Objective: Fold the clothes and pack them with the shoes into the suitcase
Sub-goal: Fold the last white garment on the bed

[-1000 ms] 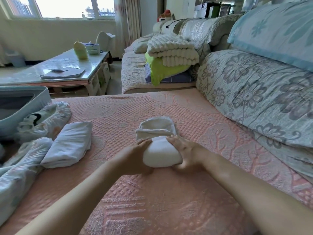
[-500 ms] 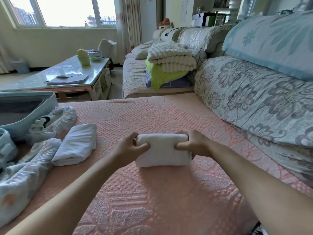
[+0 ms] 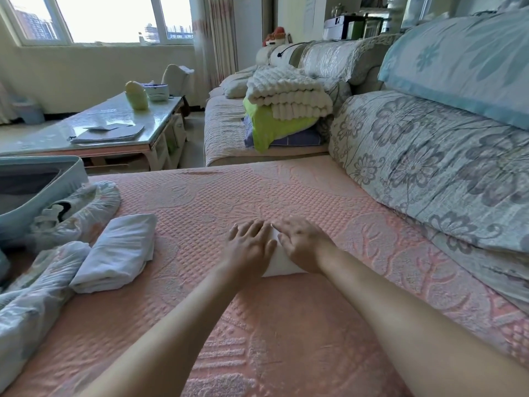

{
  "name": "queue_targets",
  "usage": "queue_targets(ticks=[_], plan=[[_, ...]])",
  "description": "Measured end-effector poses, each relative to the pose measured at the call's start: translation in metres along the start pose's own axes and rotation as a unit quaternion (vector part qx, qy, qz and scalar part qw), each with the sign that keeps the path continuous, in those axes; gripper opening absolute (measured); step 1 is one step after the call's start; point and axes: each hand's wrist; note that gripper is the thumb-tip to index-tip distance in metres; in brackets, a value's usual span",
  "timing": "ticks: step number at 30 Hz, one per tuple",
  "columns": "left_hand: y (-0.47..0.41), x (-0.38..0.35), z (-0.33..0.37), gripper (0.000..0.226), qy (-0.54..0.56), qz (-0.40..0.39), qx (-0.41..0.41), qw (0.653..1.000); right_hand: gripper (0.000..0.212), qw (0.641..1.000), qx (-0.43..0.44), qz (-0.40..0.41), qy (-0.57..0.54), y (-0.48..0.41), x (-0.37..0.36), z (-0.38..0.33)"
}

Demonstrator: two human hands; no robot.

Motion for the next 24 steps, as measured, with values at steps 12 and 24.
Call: queue_targets(ticks=[12,24], plan=[[0.012,0.008,-0.037,0.095,-0.031,-0.015,-0.117,0.993,0.059,0.985,-0.071,-0.138,-0.072,-0.011,-0.01,0.013],[0.061,0.037,-0.064,0.058,0.232,0.077,0.176,0.954,0.049,0.993,-0.029,-0.118,0.003,0.034,0.017,-0.074]])
Point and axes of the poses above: each hand's wrist, its own y-axis away from the middle knuckle, its own x-axis out of the back of the hand, z = x × y, and after that the axes turned 7 degrees about y, right-handed
